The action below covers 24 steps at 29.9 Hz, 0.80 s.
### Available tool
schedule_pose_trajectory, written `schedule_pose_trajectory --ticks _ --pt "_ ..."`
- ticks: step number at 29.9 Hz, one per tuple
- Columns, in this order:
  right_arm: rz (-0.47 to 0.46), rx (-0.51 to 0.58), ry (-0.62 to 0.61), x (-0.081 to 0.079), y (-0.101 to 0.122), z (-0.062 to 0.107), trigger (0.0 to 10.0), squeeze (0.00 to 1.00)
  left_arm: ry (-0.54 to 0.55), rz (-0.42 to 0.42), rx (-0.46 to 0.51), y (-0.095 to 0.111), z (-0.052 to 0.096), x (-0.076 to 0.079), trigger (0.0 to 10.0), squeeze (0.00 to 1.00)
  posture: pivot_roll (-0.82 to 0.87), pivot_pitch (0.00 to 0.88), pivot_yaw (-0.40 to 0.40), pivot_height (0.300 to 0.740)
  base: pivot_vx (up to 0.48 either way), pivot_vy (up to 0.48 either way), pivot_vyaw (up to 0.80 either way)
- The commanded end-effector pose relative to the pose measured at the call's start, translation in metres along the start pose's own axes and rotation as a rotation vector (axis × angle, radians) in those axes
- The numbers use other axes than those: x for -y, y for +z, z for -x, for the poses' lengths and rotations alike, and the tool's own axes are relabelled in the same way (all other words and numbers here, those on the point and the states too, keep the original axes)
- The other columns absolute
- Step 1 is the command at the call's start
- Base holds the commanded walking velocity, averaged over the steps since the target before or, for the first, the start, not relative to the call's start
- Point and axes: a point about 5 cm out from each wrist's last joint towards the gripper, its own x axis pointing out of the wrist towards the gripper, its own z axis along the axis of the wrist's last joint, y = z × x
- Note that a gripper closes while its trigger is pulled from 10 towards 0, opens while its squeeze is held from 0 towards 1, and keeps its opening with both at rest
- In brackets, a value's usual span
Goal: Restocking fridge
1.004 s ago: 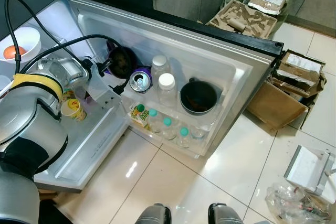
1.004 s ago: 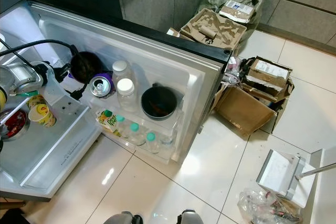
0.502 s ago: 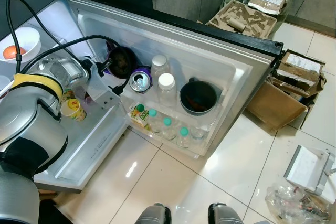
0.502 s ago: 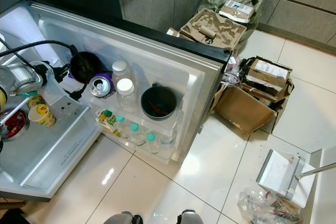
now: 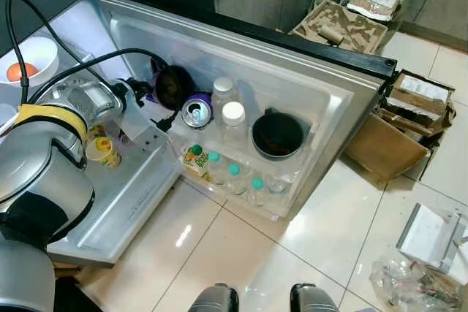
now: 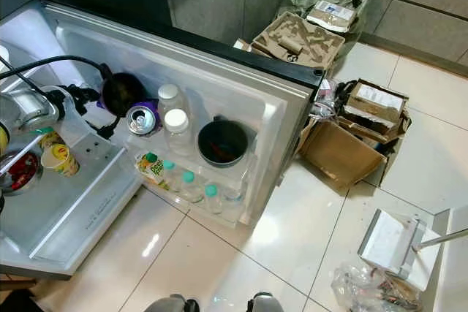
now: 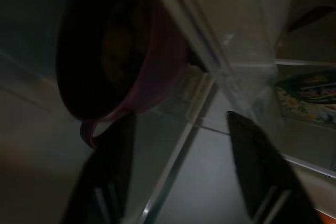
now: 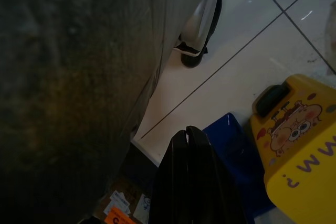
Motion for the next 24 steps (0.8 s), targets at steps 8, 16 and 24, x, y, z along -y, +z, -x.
schedule_pose_trajectory --ticks 8,16,24 --pt "-0.021 -0.102 0.039 -0.020 -0.035 0.006 10.0 0.00 0.133 0.011 0.105 0.025 -0.010 -0.021 10.0 1.00 0.00 0.295 0.087 0.740 0.000 0.000 0.00" --pt "-0.021 -0.107 0.039 -0.021 -0.038 0.008 10.0 0.00 0.228 -0.013 0.157 0.030 -0.009 -0.043 10.0 1.00 0.00 0.297 0.091 0.740 0.000 0.000 0.00" --pt "-0.021 -0.103 0.037 -0.022 -0.037 0.007 10.0 0.00 0.308 -0.102 0.191 0.029 -0.005 -0.069 10.0 0.00 0.01 0.294 0.091 0.740 0.000 0.000 0.00"
